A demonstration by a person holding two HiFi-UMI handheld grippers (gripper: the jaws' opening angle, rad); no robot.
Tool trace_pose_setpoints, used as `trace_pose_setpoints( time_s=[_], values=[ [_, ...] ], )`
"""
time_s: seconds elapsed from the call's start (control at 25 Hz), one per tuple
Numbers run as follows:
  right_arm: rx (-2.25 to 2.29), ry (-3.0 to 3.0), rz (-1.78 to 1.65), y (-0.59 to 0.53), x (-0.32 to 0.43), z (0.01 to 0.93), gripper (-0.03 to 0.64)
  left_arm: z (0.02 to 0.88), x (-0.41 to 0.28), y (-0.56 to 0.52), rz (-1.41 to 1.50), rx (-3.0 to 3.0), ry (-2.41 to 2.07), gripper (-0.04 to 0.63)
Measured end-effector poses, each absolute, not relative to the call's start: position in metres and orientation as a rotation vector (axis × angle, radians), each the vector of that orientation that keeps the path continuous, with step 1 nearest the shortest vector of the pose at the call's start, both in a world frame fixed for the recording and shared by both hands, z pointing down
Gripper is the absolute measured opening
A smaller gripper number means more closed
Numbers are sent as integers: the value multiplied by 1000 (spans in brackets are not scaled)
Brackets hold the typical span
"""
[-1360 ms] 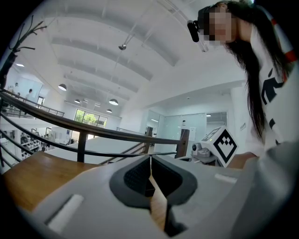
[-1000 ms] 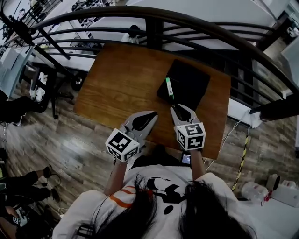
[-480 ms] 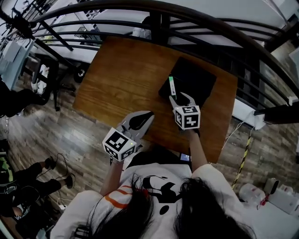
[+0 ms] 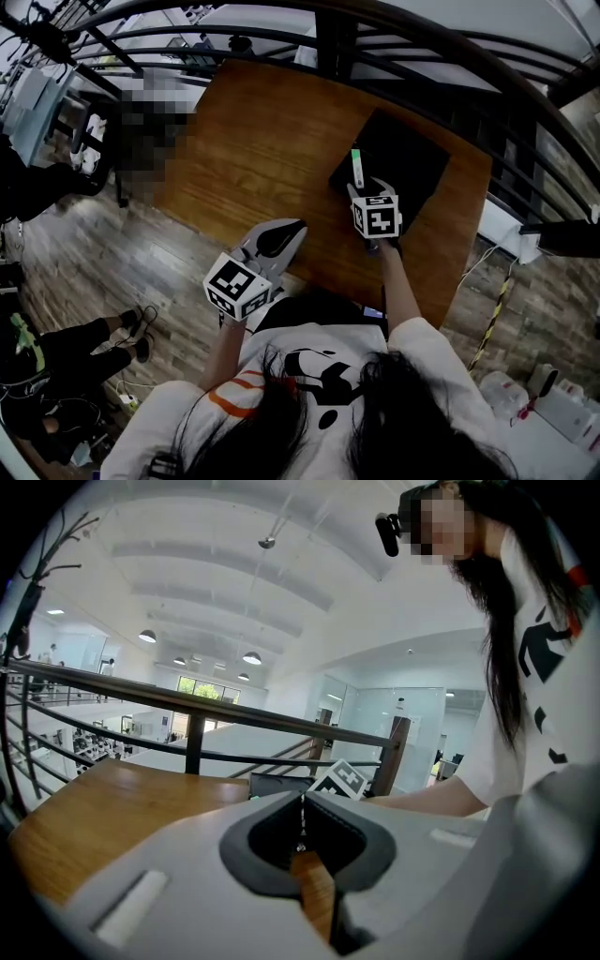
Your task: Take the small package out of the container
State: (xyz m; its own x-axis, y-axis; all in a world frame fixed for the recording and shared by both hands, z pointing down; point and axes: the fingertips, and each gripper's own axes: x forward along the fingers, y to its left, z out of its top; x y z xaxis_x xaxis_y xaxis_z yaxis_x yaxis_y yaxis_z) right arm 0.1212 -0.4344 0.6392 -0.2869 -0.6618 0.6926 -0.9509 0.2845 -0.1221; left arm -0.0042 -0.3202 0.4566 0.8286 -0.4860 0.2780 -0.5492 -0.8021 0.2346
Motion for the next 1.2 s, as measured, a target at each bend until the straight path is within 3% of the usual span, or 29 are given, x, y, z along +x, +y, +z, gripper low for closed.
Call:
trace_pose_setpoints(
  time_s=[0.08,0.2,0.36,0.92,1.2],
  values=[
    [1418,-2013,708,-435,120,644,205,457,-5,-322,295,2702,-788,0],
    [1406,-1986,664,-436,124,648,140,461,-2,-322,302,2699,-794,0],
    [1434,-1996,688,-435,133,648,129,463,4,-318,315,2697,-798,0],
    [1473,-2132,665,-426,129,592,124,459,-6,-317,348,2717,-783,2],
    [1504,-2220,643,-400,119,545,124,456,-8,-314,359,2741,-728,38]
  ],
)
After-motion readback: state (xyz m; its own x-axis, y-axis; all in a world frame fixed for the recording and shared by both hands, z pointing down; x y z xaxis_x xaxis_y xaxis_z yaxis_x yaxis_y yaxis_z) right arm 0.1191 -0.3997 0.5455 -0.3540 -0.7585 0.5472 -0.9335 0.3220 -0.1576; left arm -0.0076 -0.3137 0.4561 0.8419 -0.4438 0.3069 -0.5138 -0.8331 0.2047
